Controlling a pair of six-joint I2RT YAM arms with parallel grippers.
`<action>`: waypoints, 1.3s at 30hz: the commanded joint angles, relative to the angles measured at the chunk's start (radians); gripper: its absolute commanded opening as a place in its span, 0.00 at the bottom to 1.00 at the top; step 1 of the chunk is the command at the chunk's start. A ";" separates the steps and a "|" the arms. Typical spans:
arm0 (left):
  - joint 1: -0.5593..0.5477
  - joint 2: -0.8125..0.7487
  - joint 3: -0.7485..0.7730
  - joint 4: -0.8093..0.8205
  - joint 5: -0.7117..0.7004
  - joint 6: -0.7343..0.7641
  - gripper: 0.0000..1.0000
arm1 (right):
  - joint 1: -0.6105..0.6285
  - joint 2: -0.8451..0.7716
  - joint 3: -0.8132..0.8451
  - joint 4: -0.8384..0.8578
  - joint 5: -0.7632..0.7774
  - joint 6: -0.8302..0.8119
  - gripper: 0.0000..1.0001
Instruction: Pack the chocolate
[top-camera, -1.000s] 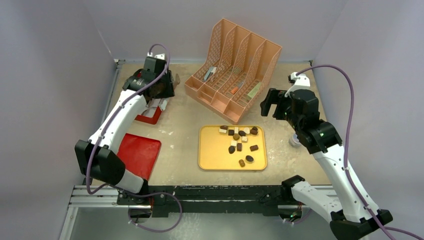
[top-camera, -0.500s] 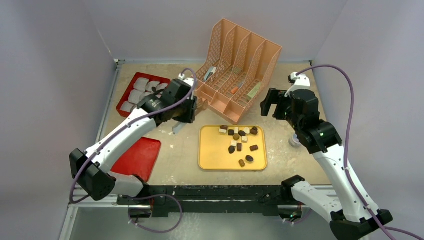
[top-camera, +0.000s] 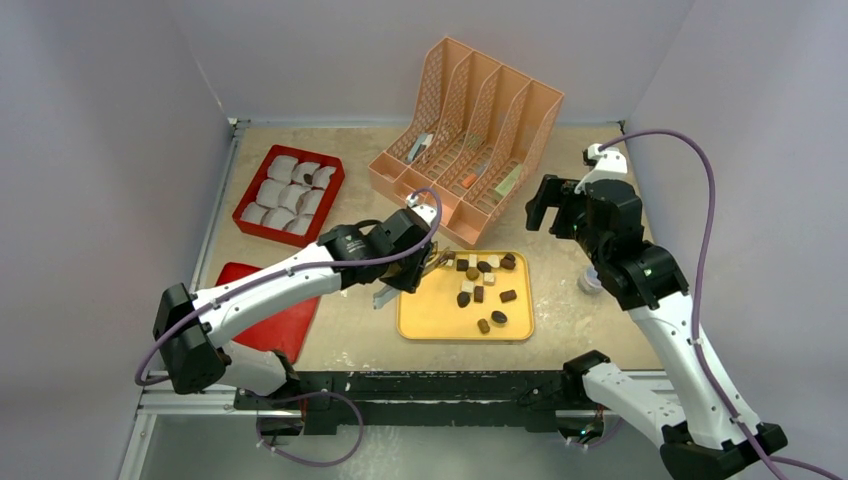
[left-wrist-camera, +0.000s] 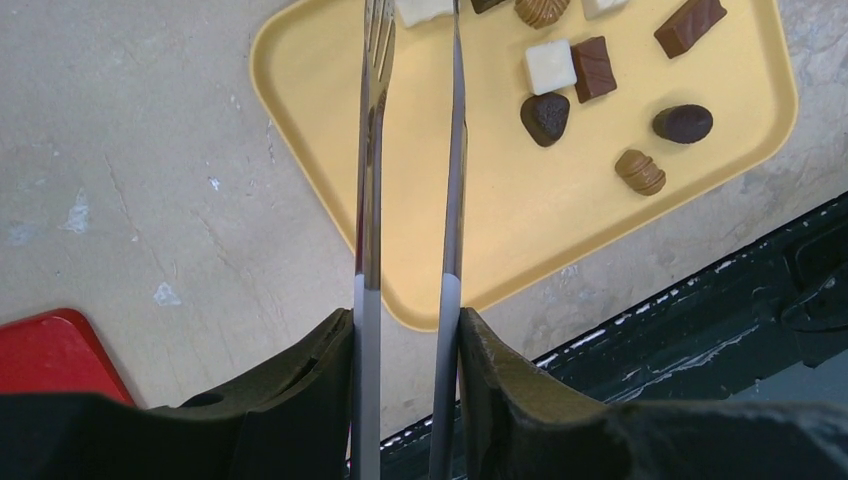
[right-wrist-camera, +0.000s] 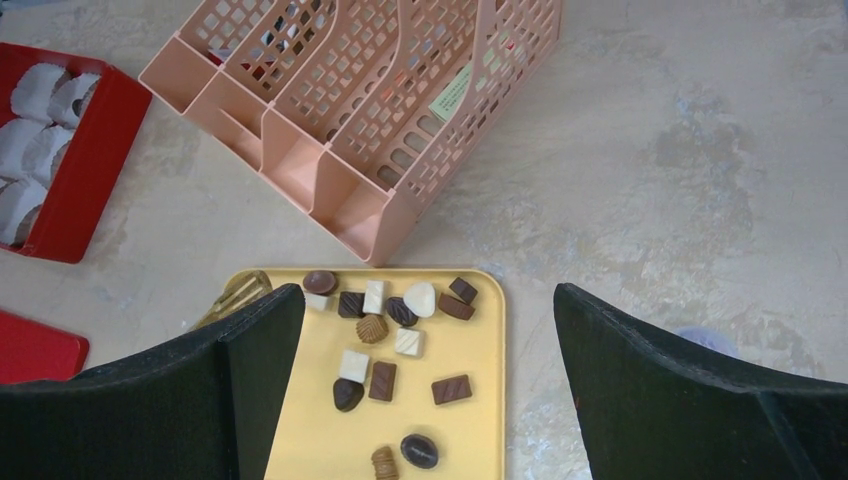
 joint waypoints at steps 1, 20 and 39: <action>-0.019 0.003 -0.020 0.071 -0.060 -0.048 0.38 | -0.002 -0.019 0.039 0.028 0.027 -0.011 0.96; -0.057 0.091 -0.048 0.148 -0.061 -0.068 0.40 | -0.002 -0.035 0.027 0.028 0.027 -0.008 0.96; -0.085 0.141 -0.036 0.166 -0.114 -0.069 0.41 | -0.002 -0.046 0.013 0.023 0.022 -0.004 0.96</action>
